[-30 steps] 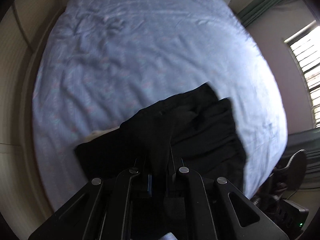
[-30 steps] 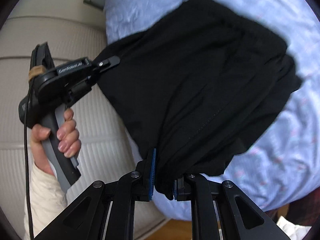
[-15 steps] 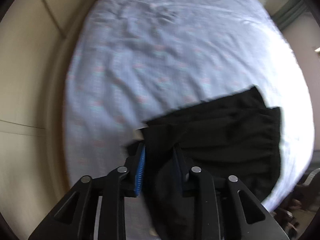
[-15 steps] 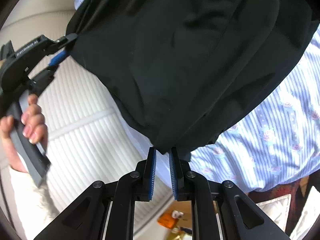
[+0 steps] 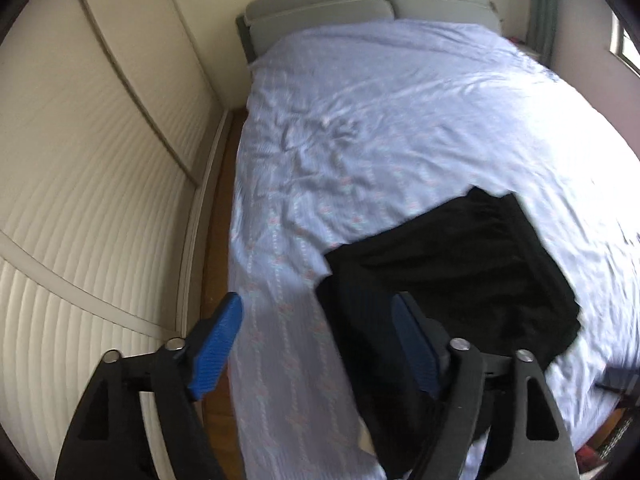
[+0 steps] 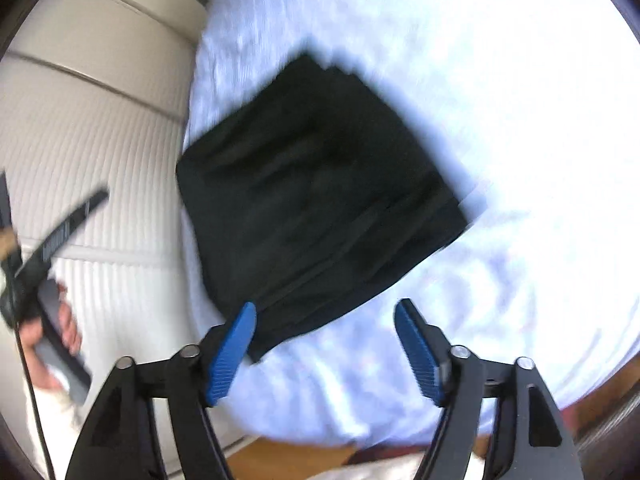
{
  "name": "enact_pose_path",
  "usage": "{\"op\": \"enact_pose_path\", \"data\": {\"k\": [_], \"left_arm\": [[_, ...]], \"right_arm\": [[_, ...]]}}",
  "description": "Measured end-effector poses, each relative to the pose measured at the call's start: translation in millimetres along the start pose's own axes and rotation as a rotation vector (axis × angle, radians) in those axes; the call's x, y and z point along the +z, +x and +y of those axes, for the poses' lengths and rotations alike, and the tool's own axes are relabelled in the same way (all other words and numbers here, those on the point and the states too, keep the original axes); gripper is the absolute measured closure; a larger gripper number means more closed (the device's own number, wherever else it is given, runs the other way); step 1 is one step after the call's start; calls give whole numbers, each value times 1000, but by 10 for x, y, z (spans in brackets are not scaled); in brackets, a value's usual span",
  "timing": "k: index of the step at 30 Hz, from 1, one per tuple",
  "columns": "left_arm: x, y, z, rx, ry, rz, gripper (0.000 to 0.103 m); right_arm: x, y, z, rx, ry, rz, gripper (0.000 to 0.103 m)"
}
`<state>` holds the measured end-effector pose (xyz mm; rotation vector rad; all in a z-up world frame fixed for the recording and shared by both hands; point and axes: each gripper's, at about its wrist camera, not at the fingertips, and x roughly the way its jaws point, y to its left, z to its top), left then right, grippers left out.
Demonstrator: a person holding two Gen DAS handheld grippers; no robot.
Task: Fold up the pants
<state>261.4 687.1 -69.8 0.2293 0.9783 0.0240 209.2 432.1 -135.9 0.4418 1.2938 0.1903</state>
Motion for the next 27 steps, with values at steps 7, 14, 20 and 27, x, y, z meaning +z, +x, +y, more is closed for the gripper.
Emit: {"op": "enact_pose_path", "data": {"k": [7, 14, 20, 27], "left_arm": [[-374, -836, -1170, -72, 63, -61, 16], [-573, -1622, -2555, -92, 76, -147, 8], [-583, -2051, -3587, -130, -10, -141, 8], [-531, -2467, -4378, -133, -99, -161, 5]], "right_arm": [[-119, -1214, -642, -158, -195, -276, 16], [-238, -2114, -1432, -189, -312, -350, 16], [-208, -2821, -2145, -189, -392, -397, 16], [-166, -3331, -2809, -180, -426, -424, 16]]}}
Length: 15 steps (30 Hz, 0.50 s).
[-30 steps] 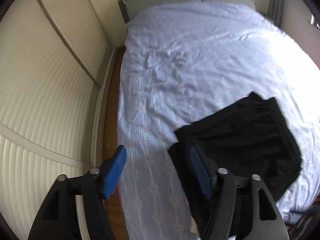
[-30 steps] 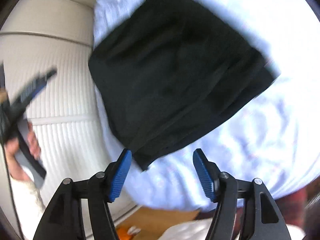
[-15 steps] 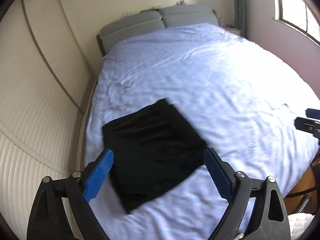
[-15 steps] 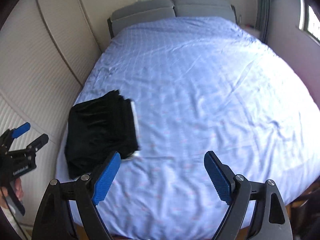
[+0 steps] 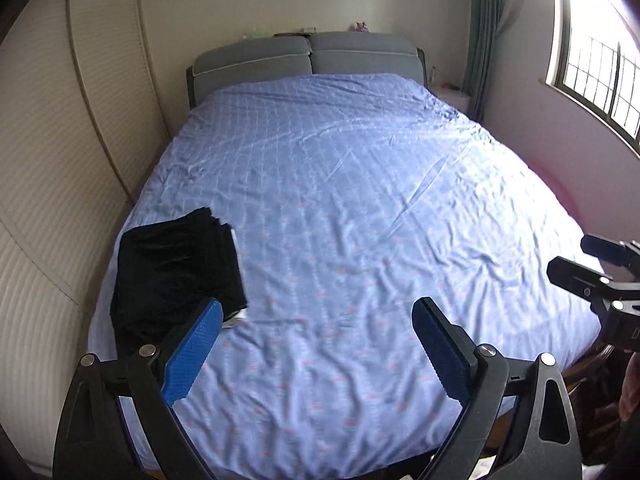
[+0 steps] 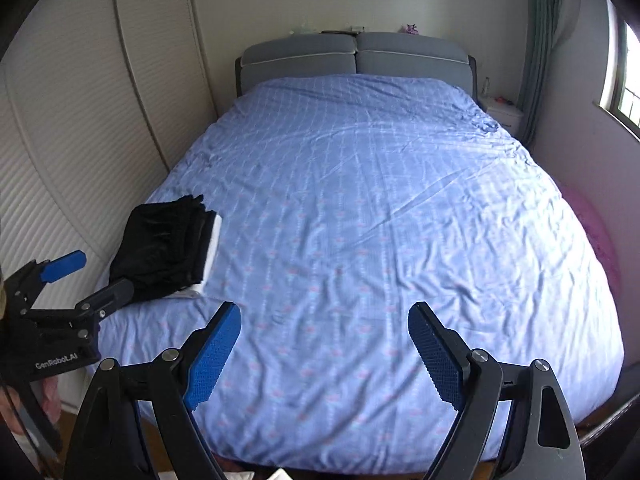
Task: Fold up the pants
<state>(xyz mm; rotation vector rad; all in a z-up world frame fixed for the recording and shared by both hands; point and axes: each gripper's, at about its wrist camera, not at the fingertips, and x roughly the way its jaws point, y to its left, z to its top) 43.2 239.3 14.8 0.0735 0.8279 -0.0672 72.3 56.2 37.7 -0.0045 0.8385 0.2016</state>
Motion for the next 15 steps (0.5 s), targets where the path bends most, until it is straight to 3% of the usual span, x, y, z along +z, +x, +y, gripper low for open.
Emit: {"op": "enact_pose_path", "data": {"k": [5, 15], "left_arm": [[83, -175, -404, 5, 33, -21, 4], [185, -353, -727, -29, 14, -54, 2]], "right_arm": [[-64, -213, -429, -7, 36, -21, 16], [-126, -400, -751, -12, 57, -45, 16]]}}
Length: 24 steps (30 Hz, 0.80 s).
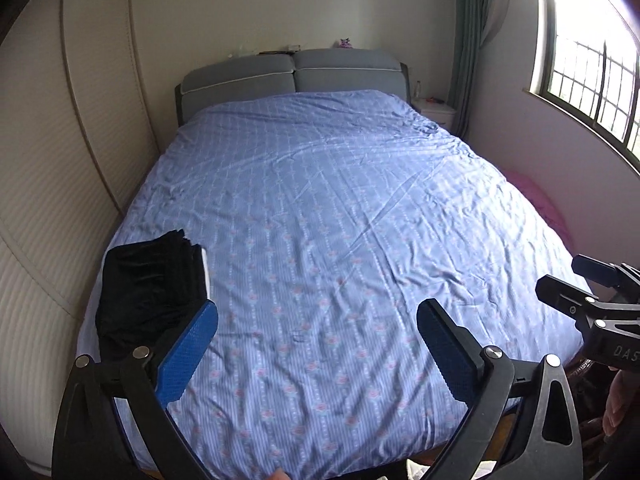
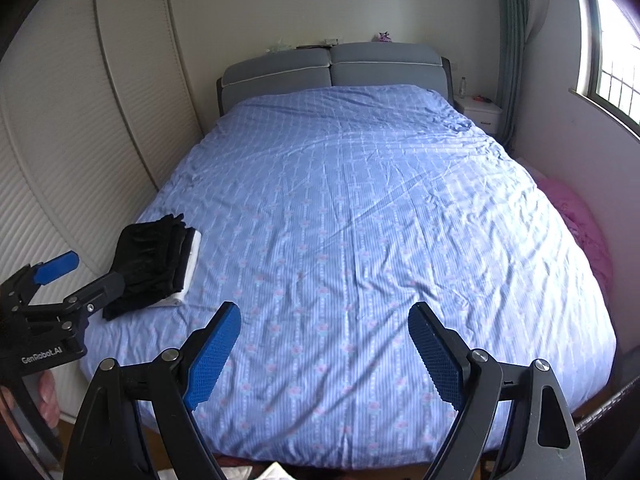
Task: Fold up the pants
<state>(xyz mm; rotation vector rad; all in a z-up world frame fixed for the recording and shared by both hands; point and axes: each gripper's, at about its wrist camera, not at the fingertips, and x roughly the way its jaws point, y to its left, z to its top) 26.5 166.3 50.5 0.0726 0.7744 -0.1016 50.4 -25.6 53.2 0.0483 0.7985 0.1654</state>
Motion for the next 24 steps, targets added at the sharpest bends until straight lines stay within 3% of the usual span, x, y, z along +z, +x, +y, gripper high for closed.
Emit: {"op": "enact_pose_path", "data": {"k": [9, 24], "left_arm": [[34, -94, -144, -29, -15, -23, 0], [35, -145, -194, -8, -48, -21, 0]], "right_arm": [[49, -132, -108, -3, -26, -31, 16], [85, -191, -152, 18, -35, -56, 16]]}}
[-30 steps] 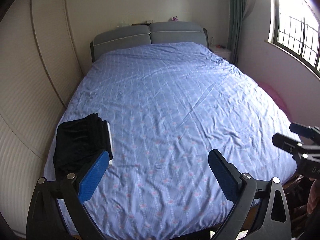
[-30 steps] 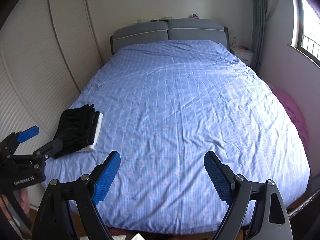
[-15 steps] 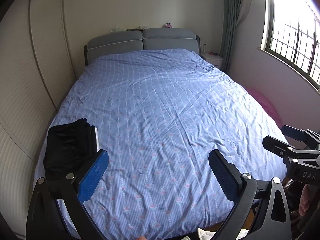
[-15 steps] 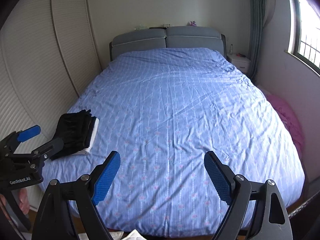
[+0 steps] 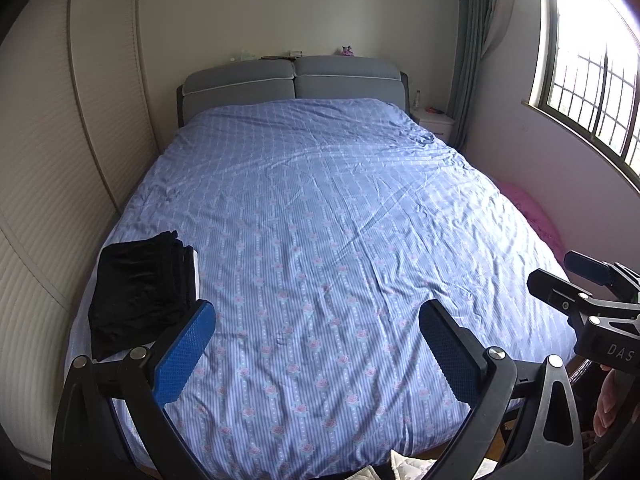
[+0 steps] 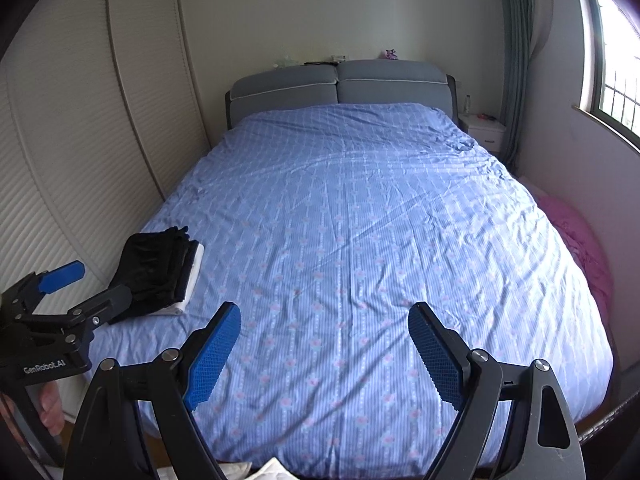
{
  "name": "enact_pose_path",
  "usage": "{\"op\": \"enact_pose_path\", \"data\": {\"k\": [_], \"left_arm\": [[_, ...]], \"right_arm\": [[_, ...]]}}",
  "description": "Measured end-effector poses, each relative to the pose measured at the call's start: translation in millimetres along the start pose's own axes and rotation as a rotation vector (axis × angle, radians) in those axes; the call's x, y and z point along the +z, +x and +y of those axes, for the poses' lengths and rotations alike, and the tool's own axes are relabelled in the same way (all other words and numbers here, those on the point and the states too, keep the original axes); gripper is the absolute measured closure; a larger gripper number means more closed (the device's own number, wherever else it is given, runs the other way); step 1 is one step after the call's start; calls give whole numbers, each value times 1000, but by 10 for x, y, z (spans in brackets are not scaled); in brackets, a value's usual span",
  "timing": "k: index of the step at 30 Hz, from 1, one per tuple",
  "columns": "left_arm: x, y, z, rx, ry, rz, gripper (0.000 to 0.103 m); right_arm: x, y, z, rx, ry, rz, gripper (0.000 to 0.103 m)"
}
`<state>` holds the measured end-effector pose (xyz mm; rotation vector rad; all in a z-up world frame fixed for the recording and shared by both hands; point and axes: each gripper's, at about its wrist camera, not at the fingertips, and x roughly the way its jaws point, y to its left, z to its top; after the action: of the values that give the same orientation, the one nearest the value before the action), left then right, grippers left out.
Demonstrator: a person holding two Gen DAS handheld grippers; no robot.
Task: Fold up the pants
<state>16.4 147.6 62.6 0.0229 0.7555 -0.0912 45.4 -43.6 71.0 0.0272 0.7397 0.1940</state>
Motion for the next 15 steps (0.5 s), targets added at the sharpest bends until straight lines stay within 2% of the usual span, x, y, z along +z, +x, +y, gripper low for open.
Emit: {"op": "enact_pose_path", "data": {"k": [15], "left_arm": [[-1, -32, -25, 14, 4, -15, 0]], "right_arm": [[-22, 11, -5, -1, 8, 8, 16]]}}
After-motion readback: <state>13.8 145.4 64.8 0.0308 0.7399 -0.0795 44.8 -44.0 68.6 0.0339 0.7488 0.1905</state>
